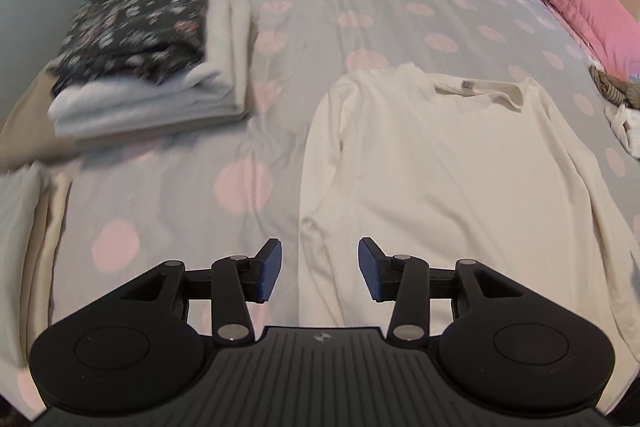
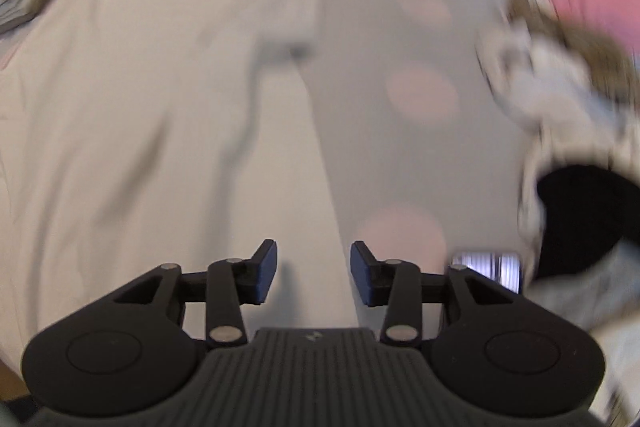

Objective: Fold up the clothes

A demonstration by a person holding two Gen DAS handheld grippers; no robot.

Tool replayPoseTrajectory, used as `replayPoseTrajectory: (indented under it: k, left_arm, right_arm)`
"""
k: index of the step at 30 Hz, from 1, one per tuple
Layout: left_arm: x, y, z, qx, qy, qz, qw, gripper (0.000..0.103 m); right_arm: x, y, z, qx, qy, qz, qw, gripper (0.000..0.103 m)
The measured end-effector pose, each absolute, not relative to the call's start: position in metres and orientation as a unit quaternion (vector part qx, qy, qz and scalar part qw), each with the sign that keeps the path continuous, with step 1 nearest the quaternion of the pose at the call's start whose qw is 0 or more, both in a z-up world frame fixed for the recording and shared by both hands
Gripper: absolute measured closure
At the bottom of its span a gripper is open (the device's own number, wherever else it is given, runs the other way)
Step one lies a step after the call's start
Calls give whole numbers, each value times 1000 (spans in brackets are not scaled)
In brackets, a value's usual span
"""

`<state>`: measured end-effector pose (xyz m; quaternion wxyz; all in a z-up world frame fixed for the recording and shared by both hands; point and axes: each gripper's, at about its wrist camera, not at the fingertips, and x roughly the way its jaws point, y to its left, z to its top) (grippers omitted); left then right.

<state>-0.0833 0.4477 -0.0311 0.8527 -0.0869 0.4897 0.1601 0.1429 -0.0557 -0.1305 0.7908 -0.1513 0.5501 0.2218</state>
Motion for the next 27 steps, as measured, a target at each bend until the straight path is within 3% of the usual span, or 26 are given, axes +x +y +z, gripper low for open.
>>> replayPoseTrajectory:
  k: [11,12,15,27]
  left_arm:
    - [-93,457,-23,-129,466,182,856,63]
    - [-93,456,-22,-130,464,182,857,63]
    - [-92,455,-21,-132,462,179,858,63]
    - [-86,451,-19,-131,462,167,861,63]
  right_arm:
    - [127,-83,-152,-119,575,218,779,59]
    - [126,-82,-152,-122,576,217,779,63]
    - [123,-79,-153,-129,578,211,777,98]
    - [139,-115,-93,-121,544,153,816,98]
